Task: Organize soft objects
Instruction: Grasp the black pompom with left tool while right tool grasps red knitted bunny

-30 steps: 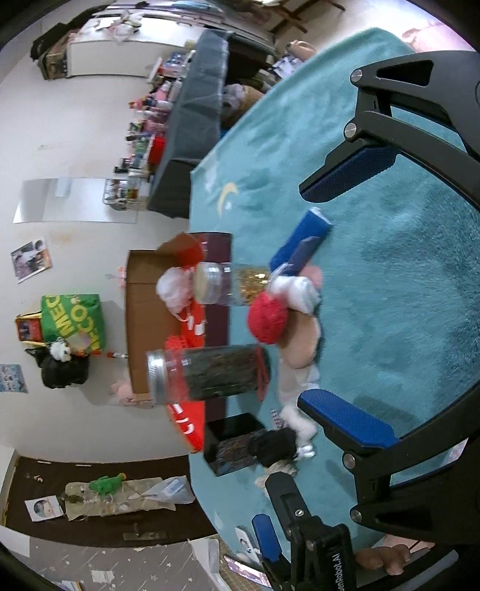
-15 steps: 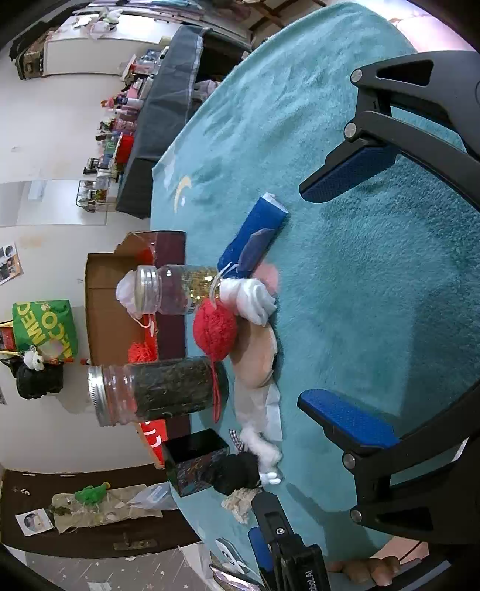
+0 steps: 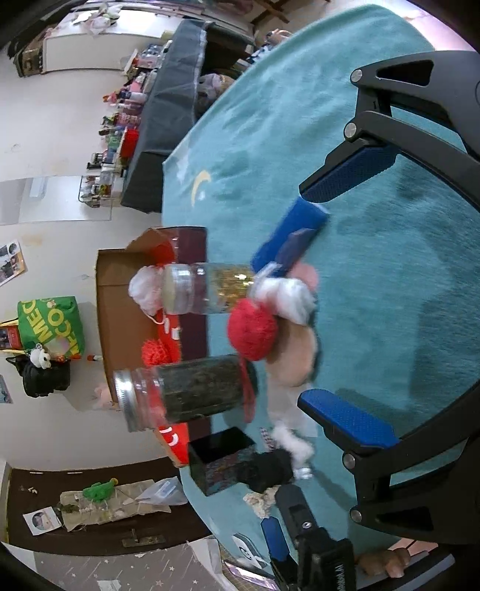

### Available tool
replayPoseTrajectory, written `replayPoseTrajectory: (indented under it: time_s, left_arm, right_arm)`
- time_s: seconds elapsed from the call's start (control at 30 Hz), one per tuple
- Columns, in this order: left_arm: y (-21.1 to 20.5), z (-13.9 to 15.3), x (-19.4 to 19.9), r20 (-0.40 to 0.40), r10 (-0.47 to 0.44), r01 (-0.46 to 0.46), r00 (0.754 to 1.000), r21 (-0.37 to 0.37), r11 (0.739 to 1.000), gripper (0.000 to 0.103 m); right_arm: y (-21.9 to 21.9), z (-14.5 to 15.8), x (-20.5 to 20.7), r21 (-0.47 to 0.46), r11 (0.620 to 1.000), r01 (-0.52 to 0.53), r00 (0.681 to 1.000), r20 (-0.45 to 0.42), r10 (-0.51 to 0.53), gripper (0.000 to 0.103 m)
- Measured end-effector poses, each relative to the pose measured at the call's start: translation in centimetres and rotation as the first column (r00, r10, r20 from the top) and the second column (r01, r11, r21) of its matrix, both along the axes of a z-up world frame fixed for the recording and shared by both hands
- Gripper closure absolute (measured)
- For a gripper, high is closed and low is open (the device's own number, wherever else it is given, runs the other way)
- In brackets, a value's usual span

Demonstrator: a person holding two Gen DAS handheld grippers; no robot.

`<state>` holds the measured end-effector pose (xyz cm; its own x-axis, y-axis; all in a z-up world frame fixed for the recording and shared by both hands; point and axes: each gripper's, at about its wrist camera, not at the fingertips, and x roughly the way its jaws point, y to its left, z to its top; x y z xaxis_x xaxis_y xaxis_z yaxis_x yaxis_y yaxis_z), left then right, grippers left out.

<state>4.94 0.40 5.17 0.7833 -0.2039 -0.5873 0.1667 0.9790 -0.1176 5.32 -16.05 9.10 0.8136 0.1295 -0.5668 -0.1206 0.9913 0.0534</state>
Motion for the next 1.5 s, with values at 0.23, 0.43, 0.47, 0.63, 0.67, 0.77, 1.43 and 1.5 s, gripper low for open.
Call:
replayPoseTrajectory:
  time_s: [0.23,0.43,0.47,0.63,0.67,0.77,1.43,1.5]
  left_arm:
    - [-0.4,0.9,1.6,-0.004,-0.054,0.054,0.999,0.04,0.998,0.017]
    - [-0.5,0.8,1.9,-0.047,-0.094,0.097,0.994,0.052,0.994,0.031]
    - [-0.4,0.9,1.7,-0.05,-0.095,0.098,0.994,0.053,0.994,0.031]
    - [0.5,2.2,0.9,-0.044,-0.091,0.093,0.995,0.043,0.995,0.028]
    - [0.5,2.4,0.8,-0.038,-0.094,0.095,0.995,0.045,0.994,0.025]
    - [0.5,3.1,0.4,-0.013,-0.108,0.109,0.994,0.045,0.993,0.024]
    - [-2.0,1.7,3.4,-0.074,-0.242,0.244,0.967,0.014,0.97,0.077]
    - [-2.3,2.0,3.6,-0.066,-0.249,0.251,0.966,0.014,0.968,0.077]
  right_arm:
    - [0.3,1.4,3.5,0.015,0.996,-0.09,0.995,-0.05,0.091,0.0]
    - [1.3,1.5,5.9,0.007,0.988,-0.156,0.982,-0.104,0.156,0.003]
    - [1.4,1.5,6.2,0.007,0.987,-0.162,0.98,-0.112,0.162,0.003]
    - [1.2,1.6,6.6,0.024,0.985,-0.168,0.979,-0.114,0.17,0.003]
    - [1.1,1.7,6.6,0.026,0.986,-0.167,0.979,-0.111,0.169,0.003]
    - [0.9,1.8,6.8,0.035,0.985,-0.167,0.979,-0.113,0.17,0.003]
    - [1.5,1.9,6.3,0.057,0.961,-0.27,0.956,-0.105,0.275,0.064]
    - [1.5,2.4,6.0,0.069,0.959,-0.274,0.957,-0.083,0.279,0.064]
